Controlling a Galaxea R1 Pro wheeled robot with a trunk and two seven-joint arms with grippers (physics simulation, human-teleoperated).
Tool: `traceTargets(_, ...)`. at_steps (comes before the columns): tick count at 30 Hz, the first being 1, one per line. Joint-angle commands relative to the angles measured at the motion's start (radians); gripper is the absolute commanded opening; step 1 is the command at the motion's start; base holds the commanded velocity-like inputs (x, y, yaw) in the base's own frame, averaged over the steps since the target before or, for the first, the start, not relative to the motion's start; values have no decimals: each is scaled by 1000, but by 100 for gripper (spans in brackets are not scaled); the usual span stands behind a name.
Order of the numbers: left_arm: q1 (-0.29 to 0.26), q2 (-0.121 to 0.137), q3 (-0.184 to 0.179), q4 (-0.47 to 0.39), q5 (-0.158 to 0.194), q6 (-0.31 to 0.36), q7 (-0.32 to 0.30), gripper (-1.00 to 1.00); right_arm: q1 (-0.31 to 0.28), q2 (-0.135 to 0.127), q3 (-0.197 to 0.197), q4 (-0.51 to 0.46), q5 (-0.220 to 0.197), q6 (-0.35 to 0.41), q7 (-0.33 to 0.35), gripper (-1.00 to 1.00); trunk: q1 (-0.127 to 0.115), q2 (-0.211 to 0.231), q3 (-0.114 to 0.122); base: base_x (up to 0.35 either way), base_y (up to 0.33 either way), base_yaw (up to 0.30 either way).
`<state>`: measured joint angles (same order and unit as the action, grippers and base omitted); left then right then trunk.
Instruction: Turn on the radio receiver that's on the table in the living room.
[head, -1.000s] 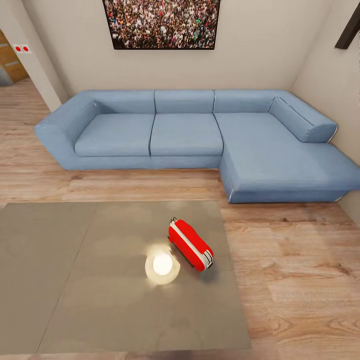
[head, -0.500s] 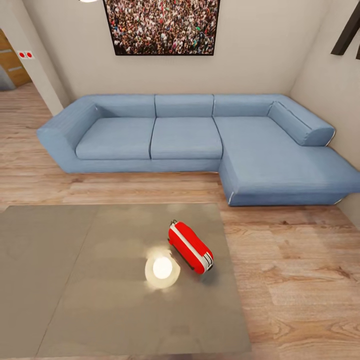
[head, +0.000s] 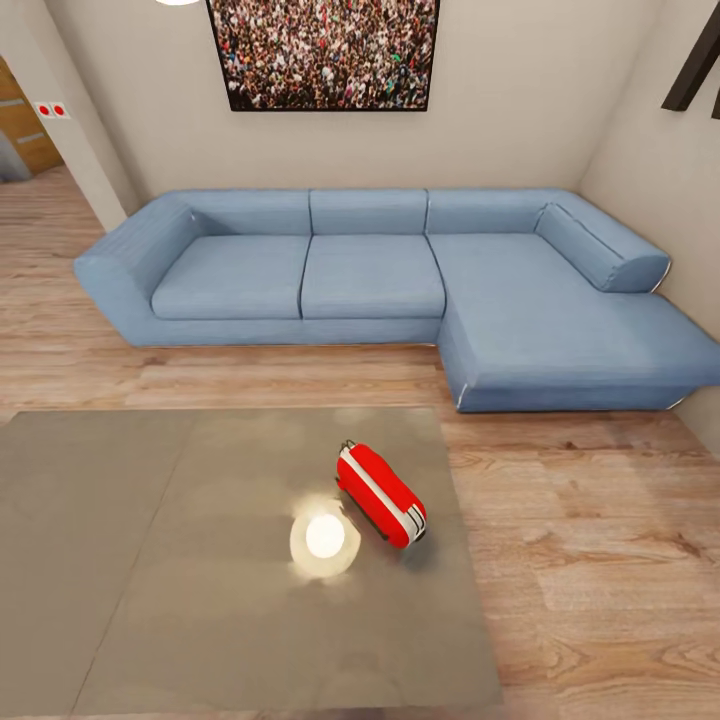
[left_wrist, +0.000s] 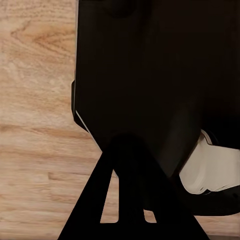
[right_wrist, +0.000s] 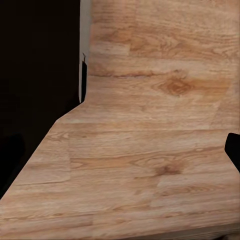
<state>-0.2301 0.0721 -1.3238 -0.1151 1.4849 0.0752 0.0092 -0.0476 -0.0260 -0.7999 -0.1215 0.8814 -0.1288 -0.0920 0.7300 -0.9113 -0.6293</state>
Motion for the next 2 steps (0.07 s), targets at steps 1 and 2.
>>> traceTargets(1,0,0,0,0,0,0,0,-100,0,1,0,0,0,0,0,100,0,0,0,0,0,0)
traceTargets(2,0,0,0,0,0,0,0,-100,0,1,-1,0,0,0,0,100,0,0,0,0,0,0)
